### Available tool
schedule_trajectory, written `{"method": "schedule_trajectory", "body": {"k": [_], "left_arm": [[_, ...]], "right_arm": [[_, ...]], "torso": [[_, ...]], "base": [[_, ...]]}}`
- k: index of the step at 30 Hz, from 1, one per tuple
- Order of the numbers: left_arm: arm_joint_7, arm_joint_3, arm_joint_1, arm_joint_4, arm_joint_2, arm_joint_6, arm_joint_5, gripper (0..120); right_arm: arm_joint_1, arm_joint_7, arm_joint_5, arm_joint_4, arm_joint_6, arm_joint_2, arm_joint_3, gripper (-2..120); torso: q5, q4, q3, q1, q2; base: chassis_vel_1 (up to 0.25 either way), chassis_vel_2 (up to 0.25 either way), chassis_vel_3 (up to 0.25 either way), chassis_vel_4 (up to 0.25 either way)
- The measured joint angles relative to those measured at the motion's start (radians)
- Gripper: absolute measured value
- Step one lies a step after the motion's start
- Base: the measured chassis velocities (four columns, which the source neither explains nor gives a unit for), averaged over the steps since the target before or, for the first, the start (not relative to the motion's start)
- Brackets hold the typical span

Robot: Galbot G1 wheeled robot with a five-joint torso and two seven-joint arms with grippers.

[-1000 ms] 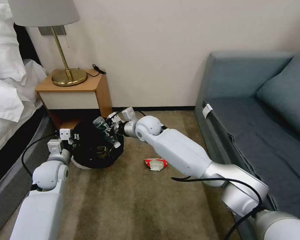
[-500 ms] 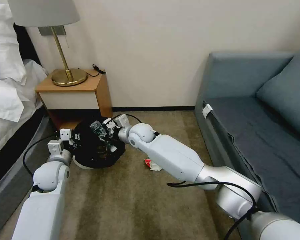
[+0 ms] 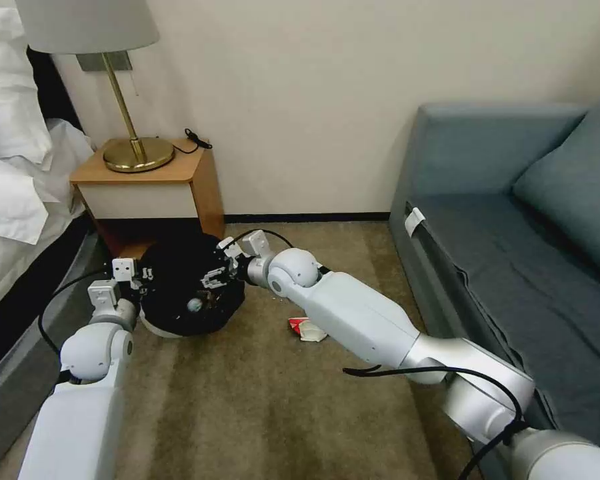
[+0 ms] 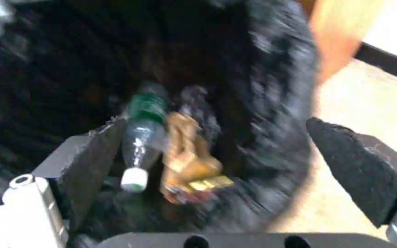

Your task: Pick up the trash bin, then pick up the garbage on the floor and place it into the trash bin.

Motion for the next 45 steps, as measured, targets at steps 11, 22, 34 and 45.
{"method": "schedule_trajectory", "body": {"k": [11, 22, 34, 45], "left_arm": [[-0.02, -0.031, -0.016, 0.042, 0.034, -0.025, -0.025, 4], [-0.025, -0.038, -0.012, 0.056, 0.049, -0.038, -0.042, 4], [-0.025, -0.042, -0.002, 0.063, 0.053, -0.049, -0.05, 4], [-0.023, -0.037, -0.002, 0.072, 0.048, -0.055, -0.049, 4]], "right_arm": [[-0.041, -0.071, -0.158, -0.102, 0.019, -0.045, 0.046, 100], [-0.137, -0.106, -0.385, -0.271, 0.034, -0.041, 0.106, 100], [-0.195, -0.13, -0.54, -0.373, 0.086, -0.038, 0.157, 100], [-0.214, -0.163, -0.6, -0.433, 0.119, -0.037, 0.173, 100]], "torso": [[0.0, -0.0001, 0.0, 0.0, 0.0], [0.0001, -0.0001, 0.0, 0.0, 0.0], [0.0, 0.0, 0.0, 0.0, 0.0], [0.0, 0.0, 0.0, 0.0, 0.0]], "base": [[0.0, 0.0, 0.0, 0.0], [0.0, 0.0, 0.0, 0.0], [0.0, 0.0, 0.0, 0.0], [0.0, 0.0, 0.0, 0.0]]}}
